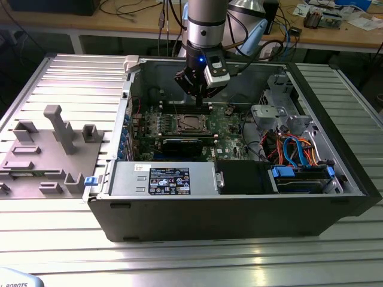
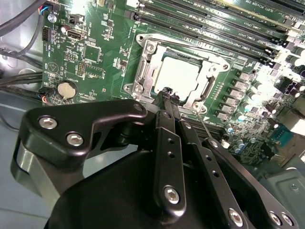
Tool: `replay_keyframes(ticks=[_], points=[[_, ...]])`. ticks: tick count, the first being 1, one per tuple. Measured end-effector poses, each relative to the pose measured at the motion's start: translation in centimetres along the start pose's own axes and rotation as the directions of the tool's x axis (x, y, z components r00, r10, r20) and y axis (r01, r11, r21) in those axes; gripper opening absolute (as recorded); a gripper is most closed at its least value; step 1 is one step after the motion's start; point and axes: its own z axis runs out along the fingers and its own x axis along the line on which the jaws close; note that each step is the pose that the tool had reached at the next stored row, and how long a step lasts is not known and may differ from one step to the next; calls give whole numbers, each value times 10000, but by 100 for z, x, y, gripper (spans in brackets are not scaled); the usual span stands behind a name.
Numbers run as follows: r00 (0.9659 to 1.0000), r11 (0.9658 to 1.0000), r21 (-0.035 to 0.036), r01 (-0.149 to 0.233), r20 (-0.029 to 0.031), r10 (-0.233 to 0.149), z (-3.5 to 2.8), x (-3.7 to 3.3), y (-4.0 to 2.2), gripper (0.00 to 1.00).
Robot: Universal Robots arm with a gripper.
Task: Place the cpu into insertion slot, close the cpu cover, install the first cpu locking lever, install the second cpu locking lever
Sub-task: 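Install the first cpu locking lever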
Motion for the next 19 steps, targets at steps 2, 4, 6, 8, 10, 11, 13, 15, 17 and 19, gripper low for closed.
replay_keyframes(ticks=[2, 4, 6, 8, 10, 11, 13, 15, 17, 19], points=[[10000, 10000, -1, 26, 0, -26, 0, 0, 0, 11], [10000, 10000, -2, 53, 0, -53, 0, 0, 0, 11], [10000, 10000, -2, 77, -1, -77, 0, 0, 0, 11], [9999, 9999, -3, 103, -1, -103, 0, 0, 0, 11], [9999, 9999, -3, 130, -1, -130, 0, 0, 0, 11], [9999, 9999, -4, 142, 0, -142, 0, 0, 0, 11], [9999, 9999, -5, 168, -1, -168, 0, 0, 0, 11], [9998, 9998, -5, 209, -1, -209, 0, 0, 0, 11], [9997, 9997, -6, 233, -1, -233, 0, 0, 0, 11], [9997, 9997, -8, 259, -1, -259, 0, 0, 0, 11]])
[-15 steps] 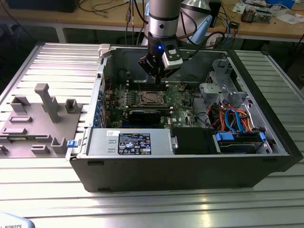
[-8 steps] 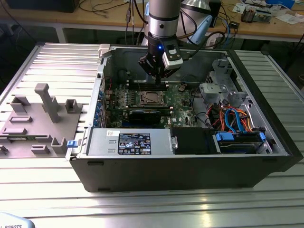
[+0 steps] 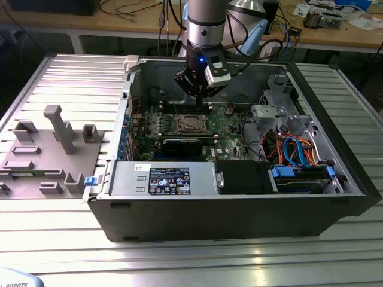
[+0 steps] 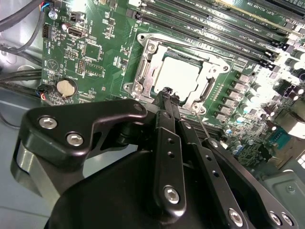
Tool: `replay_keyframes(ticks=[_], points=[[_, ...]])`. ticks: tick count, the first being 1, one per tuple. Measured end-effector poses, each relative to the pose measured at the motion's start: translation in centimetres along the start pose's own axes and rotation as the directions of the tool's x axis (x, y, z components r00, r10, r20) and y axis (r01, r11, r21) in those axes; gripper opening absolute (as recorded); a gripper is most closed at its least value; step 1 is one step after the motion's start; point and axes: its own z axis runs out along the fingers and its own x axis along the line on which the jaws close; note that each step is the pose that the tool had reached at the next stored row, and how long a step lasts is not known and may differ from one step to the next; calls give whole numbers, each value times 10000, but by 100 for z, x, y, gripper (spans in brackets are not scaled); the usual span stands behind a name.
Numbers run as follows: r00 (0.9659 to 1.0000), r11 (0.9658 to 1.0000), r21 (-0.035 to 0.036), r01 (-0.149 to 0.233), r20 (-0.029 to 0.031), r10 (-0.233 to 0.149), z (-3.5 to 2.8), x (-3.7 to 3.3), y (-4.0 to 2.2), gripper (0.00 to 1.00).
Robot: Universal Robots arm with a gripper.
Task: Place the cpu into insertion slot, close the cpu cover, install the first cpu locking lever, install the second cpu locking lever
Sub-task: 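Install the first cpu locking lever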
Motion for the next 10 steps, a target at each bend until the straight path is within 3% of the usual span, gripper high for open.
replay_keyframes(ticks=[10], points=[[9999, 9998, -5, 173, -1, -173, 0, 0, 0, 11]])
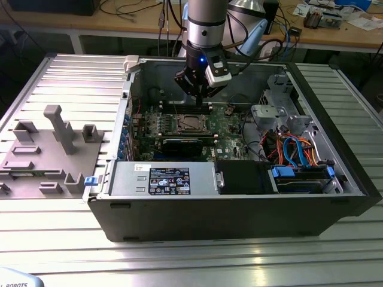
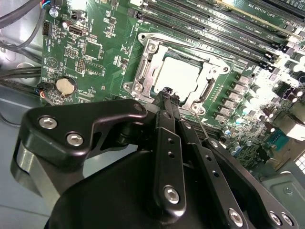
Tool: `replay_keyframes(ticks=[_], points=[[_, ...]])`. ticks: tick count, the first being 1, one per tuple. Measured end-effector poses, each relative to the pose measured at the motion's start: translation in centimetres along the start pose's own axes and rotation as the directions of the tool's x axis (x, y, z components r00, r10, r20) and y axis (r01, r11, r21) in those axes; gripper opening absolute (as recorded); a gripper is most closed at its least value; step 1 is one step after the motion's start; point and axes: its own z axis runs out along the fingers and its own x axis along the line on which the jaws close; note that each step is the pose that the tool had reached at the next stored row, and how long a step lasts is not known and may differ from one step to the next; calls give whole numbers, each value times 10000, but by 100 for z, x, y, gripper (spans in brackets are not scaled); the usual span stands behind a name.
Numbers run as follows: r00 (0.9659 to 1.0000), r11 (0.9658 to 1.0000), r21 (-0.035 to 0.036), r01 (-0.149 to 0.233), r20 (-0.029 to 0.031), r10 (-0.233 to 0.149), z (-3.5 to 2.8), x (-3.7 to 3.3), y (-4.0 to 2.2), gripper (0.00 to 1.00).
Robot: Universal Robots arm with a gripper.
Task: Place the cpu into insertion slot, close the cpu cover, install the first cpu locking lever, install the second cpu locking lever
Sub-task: 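Install the first cpu locking lever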
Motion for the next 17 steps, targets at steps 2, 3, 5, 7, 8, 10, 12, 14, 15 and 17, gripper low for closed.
replay_keyframes(ticks=[2, 3, 5, 7, 8, 10, 12, 14, 15, 17], points=[[10000, 10000, 0, 24, 0, -24, 0, 0, 0, 11], [10000, 10000, -1, 39, 0, -39, 0, 0, 0, 11], [10000, 10000, -2, 64, 0, -64, 0, 0, 0, 11], [10000, 10000, -2, 92, -1, -92, 0, 0, 0, 11], [9999, 9999, -2, 103, -1, -103, 0, 0, 0, 11], [9999, 9999, -3, 139, -1, -139, 0, 0, 0, 11], [9999, 9999, -4, 167, 0, -167, 0, 0, 0, 11], [9998, 9998, -5, 195, -1, -195, 0, 0, 0, 11], [9998, 9998, -5, 207, -1, -207, 0, 0, 0, 11], [9997, 9997, -6, 232, -1, -232, 0, 0, 0, 11]])
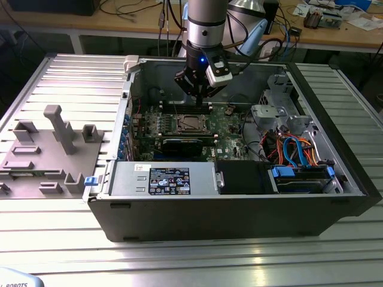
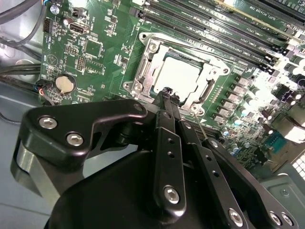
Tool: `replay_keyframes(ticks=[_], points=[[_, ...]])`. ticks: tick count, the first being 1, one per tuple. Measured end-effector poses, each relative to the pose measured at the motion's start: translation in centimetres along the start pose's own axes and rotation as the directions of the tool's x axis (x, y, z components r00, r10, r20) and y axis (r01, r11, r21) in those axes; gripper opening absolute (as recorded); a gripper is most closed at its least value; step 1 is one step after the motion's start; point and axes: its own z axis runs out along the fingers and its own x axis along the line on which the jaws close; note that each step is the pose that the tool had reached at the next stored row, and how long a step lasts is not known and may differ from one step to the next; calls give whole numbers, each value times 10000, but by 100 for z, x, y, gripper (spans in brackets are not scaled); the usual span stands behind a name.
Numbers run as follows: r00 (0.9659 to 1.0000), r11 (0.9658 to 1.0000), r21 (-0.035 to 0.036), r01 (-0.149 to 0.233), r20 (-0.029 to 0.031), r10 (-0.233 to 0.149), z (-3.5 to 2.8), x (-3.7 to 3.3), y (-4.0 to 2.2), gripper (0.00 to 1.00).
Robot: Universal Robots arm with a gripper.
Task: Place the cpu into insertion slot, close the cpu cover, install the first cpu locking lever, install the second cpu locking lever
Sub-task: 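Install the first cpu locking lever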
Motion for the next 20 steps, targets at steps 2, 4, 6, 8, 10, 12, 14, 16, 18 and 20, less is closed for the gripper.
replay_keyframes(ticks=[2, 4, 6, 8, 10, 12, 14, 16, 18, 20], points=[[10000, 10000, -1, 29, 0, -29, 0, 0, 0, 11], [10000, 10000, -2, 52, 0, -52, 0, 0, 0, 11], [10000, 10000, -3, 90, -1, -90, 0, 0, 0, 11], [9999, 9999, -4, 117, -1, -117, 0, 0, 0, 11], [9999, 9999, -5, 151, -1, -151, 0, 0, 0, 11], [9998, 9998, -6, 182, -1, -182, 0, 0, 0, 11], [9998, 9998, -6, 207, -1, -207, 0, 0, 0, 11], [9997, 9997, -8, 255, -1, -255, 0, 0, 0, 11], [9996, 9996, -8, 281, -2, -281, 0, 0, 0, 11], [9995, 9995, -9, 318, -2, -318, 0, 0, 0, 11]])
